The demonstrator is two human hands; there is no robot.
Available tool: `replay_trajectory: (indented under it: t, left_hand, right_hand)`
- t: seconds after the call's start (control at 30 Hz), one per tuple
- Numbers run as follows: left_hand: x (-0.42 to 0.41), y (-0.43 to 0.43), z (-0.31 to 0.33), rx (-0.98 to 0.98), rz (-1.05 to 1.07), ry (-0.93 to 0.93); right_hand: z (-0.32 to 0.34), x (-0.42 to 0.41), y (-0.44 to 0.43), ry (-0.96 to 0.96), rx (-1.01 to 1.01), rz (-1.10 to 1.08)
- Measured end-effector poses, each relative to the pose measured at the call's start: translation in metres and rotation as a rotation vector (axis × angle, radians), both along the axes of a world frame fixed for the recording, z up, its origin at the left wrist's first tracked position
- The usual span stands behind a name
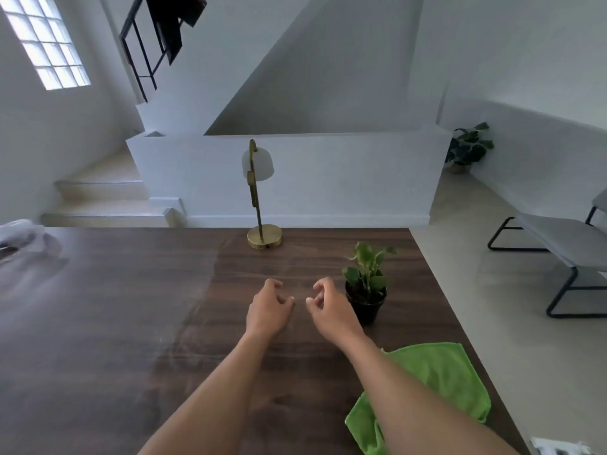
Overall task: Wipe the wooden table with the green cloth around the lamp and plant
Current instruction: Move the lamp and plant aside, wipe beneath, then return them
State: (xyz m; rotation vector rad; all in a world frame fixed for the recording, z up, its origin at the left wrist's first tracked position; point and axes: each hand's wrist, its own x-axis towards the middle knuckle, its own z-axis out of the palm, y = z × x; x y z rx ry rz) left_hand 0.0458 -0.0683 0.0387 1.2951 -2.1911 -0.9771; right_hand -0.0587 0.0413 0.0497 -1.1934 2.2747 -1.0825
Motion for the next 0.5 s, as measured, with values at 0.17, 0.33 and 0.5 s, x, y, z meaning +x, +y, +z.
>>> replay_trajectory:
  t: [0.17, 0.33, 0.5]
  left_hand:
    - [0.004, -0.04, -0.001, 0.017, 0.062, -0.014]
    - [0.001, -0.095, -0.011, 0.047, 0.113, -0.048]
    - [-0.016, -0.147, -0.03, 0.041, 0.131, -0.074]
  right_hand:
    - [0.001, -0.009, -0.059, -0.03, -0.01, -0.009]
    - [0.007, -0.023, -0.131, -0.079, -0.035, -0.033]
    - [0.012, -0.041, -0.2, -0.094, -0.007, -0.062]
